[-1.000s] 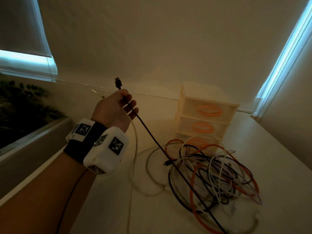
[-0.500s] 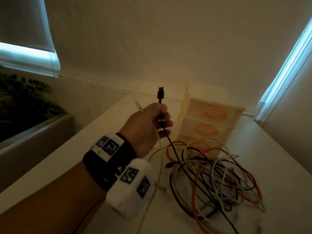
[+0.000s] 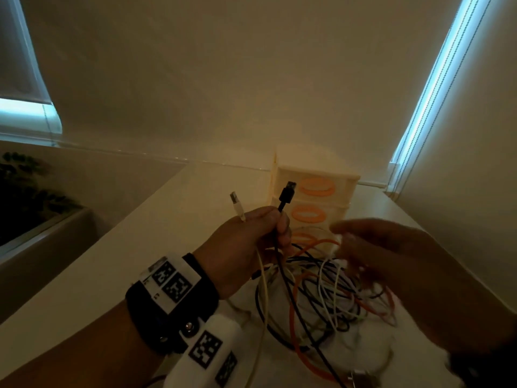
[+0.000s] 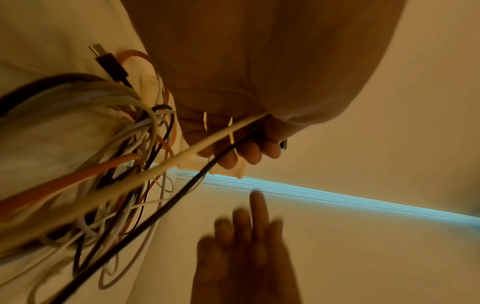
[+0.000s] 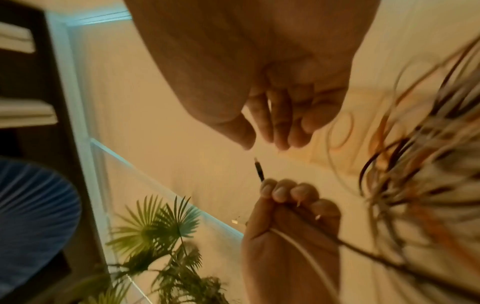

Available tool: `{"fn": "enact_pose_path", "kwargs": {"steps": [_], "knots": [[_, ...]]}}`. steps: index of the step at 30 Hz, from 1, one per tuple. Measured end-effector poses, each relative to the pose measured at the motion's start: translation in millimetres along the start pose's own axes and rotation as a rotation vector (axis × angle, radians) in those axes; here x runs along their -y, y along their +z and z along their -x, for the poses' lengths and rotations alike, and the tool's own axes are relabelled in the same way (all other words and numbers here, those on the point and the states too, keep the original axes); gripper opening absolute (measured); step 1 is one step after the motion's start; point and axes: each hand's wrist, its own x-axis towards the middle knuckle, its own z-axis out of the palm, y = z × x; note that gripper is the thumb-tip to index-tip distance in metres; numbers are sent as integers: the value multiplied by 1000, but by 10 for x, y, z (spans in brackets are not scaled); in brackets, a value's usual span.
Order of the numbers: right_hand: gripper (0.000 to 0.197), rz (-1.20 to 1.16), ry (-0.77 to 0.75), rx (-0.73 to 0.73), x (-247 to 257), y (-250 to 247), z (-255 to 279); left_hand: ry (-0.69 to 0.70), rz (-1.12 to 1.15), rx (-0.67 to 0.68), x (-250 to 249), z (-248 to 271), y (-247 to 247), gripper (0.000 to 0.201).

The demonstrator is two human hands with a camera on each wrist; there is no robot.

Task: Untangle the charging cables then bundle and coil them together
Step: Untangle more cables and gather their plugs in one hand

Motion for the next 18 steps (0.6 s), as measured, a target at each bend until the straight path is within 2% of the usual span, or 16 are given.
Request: {"fn": "enact_pose_path", "kwargs": {"steps": [3, 7, 13, 18], "knots": [[16, -43, 39, -55, 49, 241, -380, -3, -12, 7, 17, -3, -3, 35], [25, 93, -68, -103, 93, 444, -750, -15, -11, 1, 23, 1, -58, 34], [22, 203, -190, -85, 186, 485, -797, -44, 33, 36, 13, 10, -55, 27], [21, 235, -219, -34, 269, 631, -759, -88, 8, 34, 27, 14, -66, 33]]}}
